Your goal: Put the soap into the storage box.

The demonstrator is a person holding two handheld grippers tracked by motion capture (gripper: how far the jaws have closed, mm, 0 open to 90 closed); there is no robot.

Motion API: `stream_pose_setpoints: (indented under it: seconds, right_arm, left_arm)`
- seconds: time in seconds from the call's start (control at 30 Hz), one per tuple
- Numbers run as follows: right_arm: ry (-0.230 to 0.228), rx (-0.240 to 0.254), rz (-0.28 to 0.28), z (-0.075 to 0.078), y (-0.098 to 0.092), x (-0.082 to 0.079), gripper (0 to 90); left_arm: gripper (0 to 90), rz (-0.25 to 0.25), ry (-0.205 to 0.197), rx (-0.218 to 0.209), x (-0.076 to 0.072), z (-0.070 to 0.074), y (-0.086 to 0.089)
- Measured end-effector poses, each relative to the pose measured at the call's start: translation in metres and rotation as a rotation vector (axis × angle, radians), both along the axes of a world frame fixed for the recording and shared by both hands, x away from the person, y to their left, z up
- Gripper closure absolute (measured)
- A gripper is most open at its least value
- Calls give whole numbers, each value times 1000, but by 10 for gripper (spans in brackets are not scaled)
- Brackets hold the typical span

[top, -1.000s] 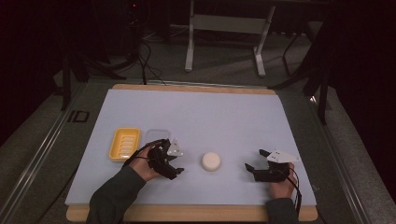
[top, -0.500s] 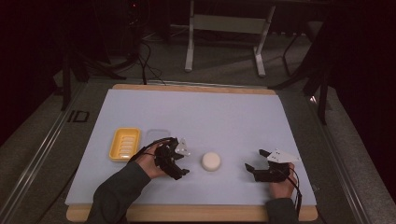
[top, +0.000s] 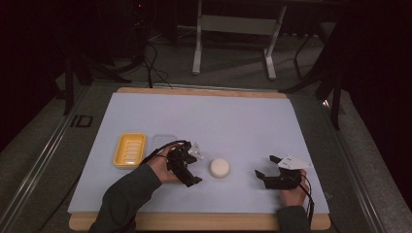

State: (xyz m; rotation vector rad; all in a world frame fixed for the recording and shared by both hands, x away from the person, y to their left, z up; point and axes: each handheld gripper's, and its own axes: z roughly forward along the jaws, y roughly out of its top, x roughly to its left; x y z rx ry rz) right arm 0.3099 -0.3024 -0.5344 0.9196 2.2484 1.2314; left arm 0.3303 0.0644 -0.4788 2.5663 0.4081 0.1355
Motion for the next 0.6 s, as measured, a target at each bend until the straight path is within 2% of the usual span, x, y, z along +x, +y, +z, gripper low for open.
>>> stream_pose_setpoints:
  seconds: [0.2, 0.33, 0.6]
  right_arm:
    - [-1, 0, -1, 0, 0, 0, 145]
    - [-1, -1, -1, 0, 0, 0, 146]
    - [-1, -2, -1, 0, 0, 0, 146]
  left_arm:
    - [97, -3, 23, -20, 4, -2, -2]
    - [88, -6, 17, -16, 6, -4, -5]
    - [56, -6, 35, -26, 11, -10, -11]
